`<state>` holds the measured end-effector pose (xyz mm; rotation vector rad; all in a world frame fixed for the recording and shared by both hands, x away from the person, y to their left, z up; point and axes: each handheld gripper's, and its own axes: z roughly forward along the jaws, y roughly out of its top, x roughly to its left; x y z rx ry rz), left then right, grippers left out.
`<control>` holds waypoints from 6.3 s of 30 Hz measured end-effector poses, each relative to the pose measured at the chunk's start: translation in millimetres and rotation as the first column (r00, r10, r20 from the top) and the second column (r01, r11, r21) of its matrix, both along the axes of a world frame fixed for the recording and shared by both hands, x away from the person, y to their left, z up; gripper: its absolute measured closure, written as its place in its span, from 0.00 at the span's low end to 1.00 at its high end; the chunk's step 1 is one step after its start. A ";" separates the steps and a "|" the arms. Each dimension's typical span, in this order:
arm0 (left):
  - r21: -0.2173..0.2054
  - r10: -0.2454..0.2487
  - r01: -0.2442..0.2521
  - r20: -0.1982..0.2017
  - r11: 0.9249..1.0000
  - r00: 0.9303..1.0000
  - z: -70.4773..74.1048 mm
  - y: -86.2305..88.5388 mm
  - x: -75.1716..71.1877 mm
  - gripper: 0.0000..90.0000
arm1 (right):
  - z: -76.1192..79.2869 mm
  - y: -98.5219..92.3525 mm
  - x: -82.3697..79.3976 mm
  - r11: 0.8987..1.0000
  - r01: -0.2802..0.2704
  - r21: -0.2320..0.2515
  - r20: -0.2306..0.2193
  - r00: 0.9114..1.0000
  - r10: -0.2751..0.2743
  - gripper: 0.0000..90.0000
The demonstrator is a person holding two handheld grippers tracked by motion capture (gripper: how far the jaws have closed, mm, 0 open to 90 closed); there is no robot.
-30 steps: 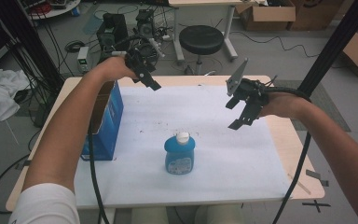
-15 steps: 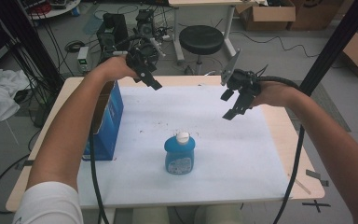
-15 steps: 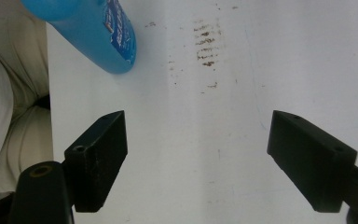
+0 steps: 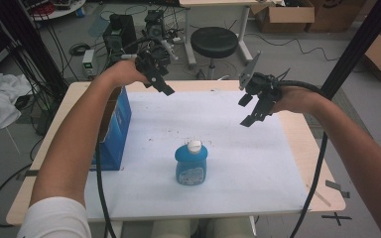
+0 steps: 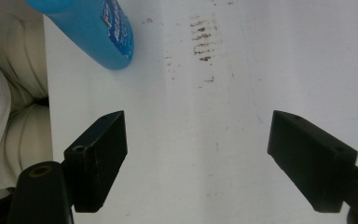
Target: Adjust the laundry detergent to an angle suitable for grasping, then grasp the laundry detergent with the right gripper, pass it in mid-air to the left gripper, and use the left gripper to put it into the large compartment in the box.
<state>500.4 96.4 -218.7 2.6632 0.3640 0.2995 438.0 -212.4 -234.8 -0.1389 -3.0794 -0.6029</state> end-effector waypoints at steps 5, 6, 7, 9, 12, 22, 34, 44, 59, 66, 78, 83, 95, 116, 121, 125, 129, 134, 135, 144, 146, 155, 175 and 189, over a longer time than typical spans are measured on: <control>0.007 -0.006 0.006 0.003 1.000 1.000 1.5 -1.3 -3.3 0.20 | 2.0 1.8 -2.5 1.000 -0.005 0.011 0.004 1.000 0.005 0.22; 0.009 -0.009 0.009 0.004 1.000 1.000 1.8 -1.2 -3.7 0.20 | 3.0 1.9 -2.9 1.000 -0.004 0.015 0.007 1.000 0.003 0.22; 0.006 -0.008 0.008 0.004 1.000 1.000 2.3 -0.4 -4.0 0.20 | 3.1 2.0 -3.2 1.000 -0.003 0.016 0.008 1.000 0.003 0.22; 0.003 -0.007 0.007 0.003 1.000 1.000 2.3 -0.2 -4.0 0.20 | 3.1 2.1 -3.6 1.000 -0.001 0.015 0.009 1.000 0.000 0.22; 0.002 -0.013 0.013 -0.001 1.000 1.000 2.4 -0.3 -4.2 0.20 | 3.6 1.7 -4.9 1.000 0.000 0.023 0.005 1.000 0.000 0.21; 0.002 -0.032 0.032 -0.009 0.999 0.999 -1.8 -5.0 -4.2 0.19 | -2.4 -1.9 -16.0 0.998 0.004 0.068 -0.005 1.000 -0.004 0.21; 0.002 -0.052 0.052 -0.022 0.999 0.998 -15.4 -5.3 -5.5 0.19 | -21.7 4.8 -39.8 0.992 -0.030 0.124 -0.003 1.000 0.030 0.20; -0.014 -0.053 0.052 -0.014 0.999 0.999 -20.3 -5.0 -9.1 0.20 | -35.8 12.3 -62.8 0.968 -0.047 0.248 -0.005 0.999 0.050 0.20; -0.014 -0.064 0.064 -0.021 0.998 0.998 -28.6 -7.3 -12.2 0.20 | -62.9 18.9 -78.6 0.954 -0.054 0.295 -0.008 0.998 0.059 0.20; -0.020 -0.061 0.061 -0.019 0.998 0.998 -32.3 -5.4 -14.4 0.20 | -73.3 21.0 -85.8 0.945 -0.051 0.324 0.008 0.999 0.051 0.20; -0.023 -0.059 0.059 -0.021 0.998 0.998 -33.8 -5.5 -14.5 0.20 | -89.6 27.6 -93.1 0.919 -0.054 0.390 0.020 0.999 0.050 0.20; -0.033 -0.057 0.056 -0.015 0.998 0.998 -32.6 -5.2 -14.3 0.20 | -94.4 29.9 -95.6 0.908 -0.055 0.415 0.031 0.998 0.047 0.20; -0.025 -0.059 0.058 -0.014 0.998 0.998 -33.8 -6.8 -14.8 0.20 | -105.0 33.6 -97.4 0.893 -0.045 0.448 0.025 0.999 0.038 0.20; -0.027 -0.061 0.061 -0.014 0.998 0.998 -33.8 -8.9 -14.9 0.20 | -123.8 47.2 -101.5 0.834 -0.033 0.551 0.036 0.999 0.016 0.20; -0.028 -0.060 0.060 -0.013 0.998 0.998 -33.6 -9.2 -15.0 0.20 | -127.9 50.4 -101.9 0.830 -0.036 0.557 0.042 0.999 0.015 0.20; -0.025 -0.061 0.061 -0.014 0.998 0.998 -33.7 -9.0 -14.8 0.20 | -131.0 52.2 -102.8 0.821 -0.027 0.571 0.040 0.999 0.005 0.20; -0.024 -0.060 0.059 -0.013 0.998 0.998 -33.8 -9.7 -15.1 0.20 | -137.2 57.8 -105.0 0.816 -0.034 0.577 0.042 0.999 0.012 0.20; -0.028 -0.061 0.061 -0.009 0.998 0.998 -33.5 -10.2 -15.5 0.20 | -143.0 62.5 -106.5 0.808 -0.032 0.588 0.044 0.999 0.008 0.20; -0.027 -0.060 0.060 -0.010 0.998 0.998 -33.3 -10.2 -15.5 0.20 | -143.0 62.5 -106.5 0.808 -0.032 0.588 0.044 0.999 0.008 0.20; -0.028 -0.060 0.060 -0.008 0.998 0.998 -33.5 -9.9 -15.7 0.20 | -152.4 68.6 -105.5 0.790 -0.015 0.613 0.042 0.999 -0.014 0.20; -0.028 -0.061 0.061 -0.009 0.998 0.998 -33.6 -9.7 -15.6 0.20 | -155.2 70.2 -105.8 0.782 -0.009 0.624 0.042 0.999 -0.023 0.20; -0.031 -0.058 0.058 -0.009 0.998 0.998 -34.4 -9.3 -15.5 0.20 | -165.4 77.2 -106.6 0.765 -0.004 0.645 0.036 0.999 -0.026 0.22; -0.032 -0.050 0.050 -0.007 0.998 0.999 -34.4 -6.0 -16.0 0.20 | -170.3 80.4 -102.7 0.739 0.011 0.673 0.016 0.999 -0.029 0.31; -0.035 -0.046 0.046 -0.002 0.998 0.999 -34.0 -3.9 -16.4 0.20 | -170.8 79.7 -101.8 0.744 0.012 0.668 0.017 0.999 -0.031 0.36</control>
